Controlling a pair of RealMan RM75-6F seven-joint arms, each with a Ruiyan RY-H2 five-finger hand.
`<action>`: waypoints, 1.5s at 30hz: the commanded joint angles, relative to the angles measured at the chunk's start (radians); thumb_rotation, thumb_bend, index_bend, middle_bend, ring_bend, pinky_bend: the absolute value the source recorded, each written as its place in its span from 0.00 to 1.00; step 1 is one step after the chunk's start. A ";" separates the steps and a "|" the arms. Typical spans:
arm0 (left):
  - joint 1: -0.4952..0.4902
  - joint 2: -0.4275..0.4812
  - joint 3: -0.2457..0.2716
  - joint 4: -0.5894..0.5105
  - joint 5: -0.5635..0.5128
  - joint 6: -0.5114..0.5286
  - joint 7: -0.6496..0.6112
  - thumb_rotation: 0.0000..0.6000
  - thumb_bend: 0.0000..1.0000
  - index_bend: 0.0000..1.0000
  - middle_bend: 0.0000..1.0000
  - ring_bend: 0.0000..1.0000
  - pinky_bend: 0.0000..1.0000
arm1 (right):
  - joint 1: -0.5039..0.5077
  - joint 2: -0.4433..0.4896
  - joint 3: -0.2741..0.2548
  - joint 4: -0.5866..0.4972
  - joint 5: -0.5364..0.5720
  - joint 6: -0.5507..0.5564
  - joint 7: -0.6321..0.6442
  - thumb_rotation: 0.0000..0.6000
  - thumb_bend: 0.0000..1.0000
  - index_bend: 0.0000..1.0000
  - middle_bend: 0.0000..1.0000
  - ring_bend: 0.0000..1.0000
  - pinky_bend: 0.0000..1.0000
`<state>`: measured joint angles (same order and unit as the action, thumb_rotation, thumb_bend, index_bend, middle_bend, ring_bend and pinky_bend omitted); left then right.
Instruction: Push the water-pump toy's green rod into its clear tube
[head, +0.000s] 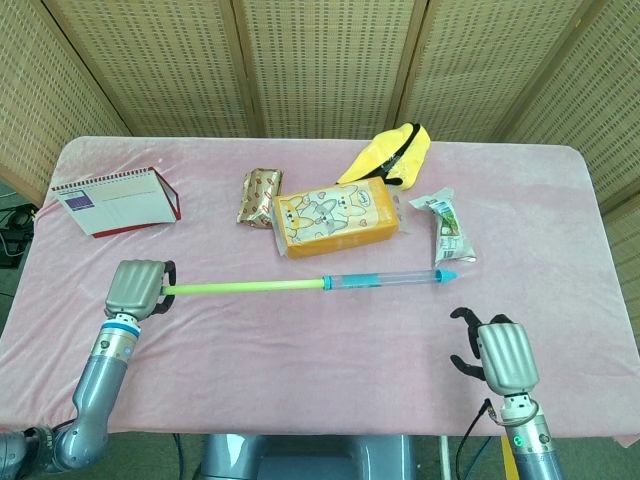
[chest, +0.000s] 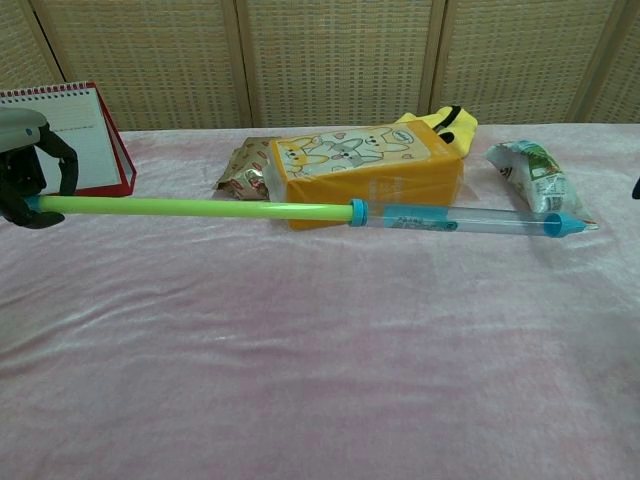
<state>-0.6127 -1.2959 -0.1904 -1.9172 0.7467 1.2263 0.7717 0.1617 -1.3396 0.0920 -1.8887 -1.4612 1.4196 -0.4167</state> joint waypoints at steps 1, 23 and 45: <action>-0.006 0.028 -0.001 -0.030 0.000 0.004 -0.004 1.00 0.73 0.85 0.93 0.82 0.79 | 0.019 -0.019 0.025 -0.028 0.054 -0.021 -0.045 1.00 0.26 0.40 0.91 0.87 0.56; -0.014 0.136 0.035 -0.149 0.040 0.024 -0.044 1.00 0.73 0.85 0.93 0.82 0.79 | 0.049 -0.076 0.084 0.004 0.210 -0.003 -0.108 1.00 0.31 0.36 0.93 0.89 0.56; -0.021 0.190 0.061 -0.180 0.077 0.005 -0.103 1.00 0.73 0.85 0.93 0.82 0.79 | 0.114 -0.147 0.126 0.070 0.307 -0.006 -0.168 1.00 0.33 0.42 0.96 0.92 0.59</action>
<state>-0.6335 -1.1062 -0.1302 -2.0960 0.8229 1.2314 0.6699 0.2726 -1.4832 0.2157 -1.8222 -1.1540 1.4114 -0.5812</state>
